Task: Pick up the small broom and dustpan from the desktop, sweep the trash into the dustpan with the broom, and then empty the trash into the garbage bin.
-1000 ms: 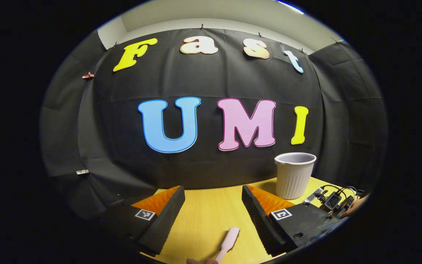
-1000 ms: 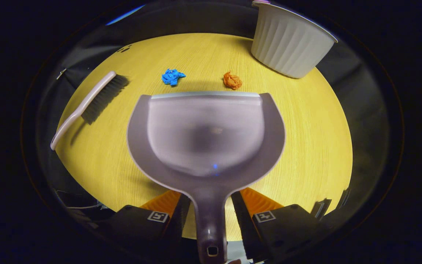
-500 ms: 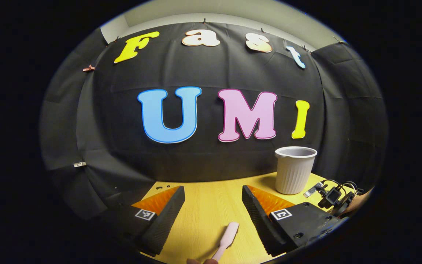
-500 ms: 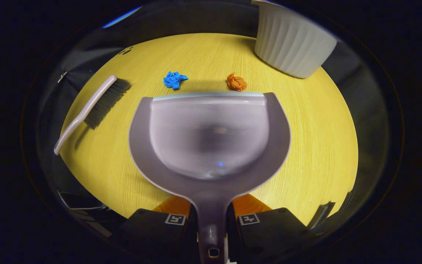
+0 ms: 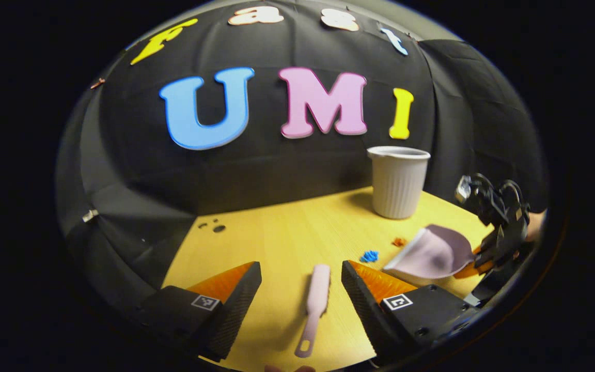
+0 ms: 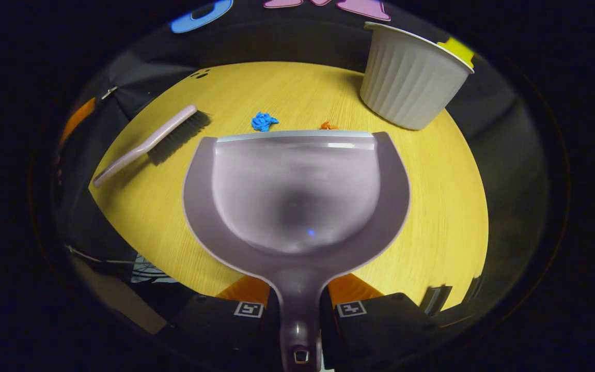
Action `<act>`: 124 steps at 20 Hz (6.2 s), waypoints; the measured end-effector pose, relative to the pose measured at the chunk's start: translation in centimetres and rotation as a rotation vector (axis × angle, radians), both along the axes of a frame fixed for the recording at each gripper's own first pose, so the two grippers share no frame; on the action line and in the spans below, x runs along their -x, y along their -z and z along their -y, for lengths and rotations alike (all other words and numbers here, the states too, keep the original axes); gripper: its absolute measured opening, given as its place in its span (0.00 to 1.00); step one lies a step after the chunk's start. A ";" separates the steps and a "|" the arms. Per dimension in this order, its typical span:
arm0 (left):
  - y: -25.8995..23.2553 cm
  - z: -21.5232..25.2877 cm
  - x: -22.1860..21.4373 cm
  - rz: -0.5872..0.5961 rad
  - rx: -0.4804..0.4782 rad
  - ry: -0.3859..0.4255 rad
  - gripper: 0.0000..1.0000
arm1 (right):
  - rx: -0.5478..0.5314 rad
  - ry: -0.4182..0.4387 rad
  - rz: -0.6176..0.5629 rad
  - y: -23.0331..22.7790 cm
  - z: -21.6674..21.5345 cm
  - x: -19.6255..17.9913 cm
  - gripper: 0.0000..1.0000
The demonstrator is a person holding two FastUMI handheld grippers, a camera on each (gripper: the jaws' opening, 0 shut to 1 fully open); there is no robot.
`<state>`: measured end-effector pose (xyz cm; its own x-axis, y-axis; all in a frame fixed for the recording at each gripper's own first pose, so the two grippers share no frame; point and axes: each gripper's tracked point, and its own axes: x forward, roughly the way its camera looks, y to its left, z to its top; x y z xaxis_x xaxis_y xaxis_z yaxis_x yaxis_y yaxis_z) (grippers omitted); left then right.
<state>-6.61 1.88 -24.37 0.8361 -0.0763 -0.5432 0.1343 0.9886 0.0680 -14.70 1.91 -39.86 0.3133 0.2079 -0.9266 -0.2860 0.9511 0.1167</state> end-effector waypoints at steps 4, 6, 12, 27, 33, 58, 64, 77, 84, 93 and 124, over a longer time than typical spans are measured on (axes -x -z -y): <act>5.6 0.6 0.0 -0.158 -0.080 0.084 0.97 | -0.029 -0.013 0.028 -1.8 0.8 0.3 0.36; 8.5 0.9 -0.4 -0.244 -0.081 0.090 0.96 | -0.026 -0.029 0.036 -2.3 1.5 0.5 0.36; 14.3 1.0 -0.1 -0.461 -0.106 0.068 0.93 | -0.023 -0.053 0.008 -1.9 3.1 1.6 0.36; 18.8 0.8 -0.7 -0.682 -0.111 0.027 0.51 | -0.024 -0.142 -0.095 -0.3 4.6 3.0 0.36; 17.5 2.2 -5.7 -0.585 -0.199 0.066 0.30 | 0.027 -0.186 -0.228 0.5 5.3 3.4 0.33; 18.2 19.9 -11.4 -0.545 -0.091 0.697 0.28 | 0.043 -0.277 -0.232 3.6 7.6 -0.6 0.36; 18.1 24.5 -7.3 -0.620 0.052 0.842 0.29 | 0.003 -0.246 -0.182 4.4 7.4 -0.1 0.36; 10.0 20.4 -9.8 -0.460 0.255 0.597 0.29 | -0.028 0.070 -0.122 4.3 5.1 0.9 0.36; 6.3 13.7 -13.0 -0.338 0.120 0.502 0.29 | 0.039 0.316 -0.103 0.3 4.1 1.2 0.36; 8.4 12.8 -14.8 -0.366 0.090 0.493 0.31 | 0.057 0.508 0.015 -0.2 2.6 1.5 0.36; 9.7 8.1 -7.8 -0.389 0.094 0.298 0.29 | 0.520 -0.051 -0.176 -7.8 9.5 -0.6 0.35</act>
<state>1.17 -6.21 -34.02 0.5073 -0.3445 -0.7899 0.4092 0.9030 -0.1309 -14.14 -7.57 -32.10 0.1458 -0.2809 -0.9486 -0.3519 0.8814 -0.3151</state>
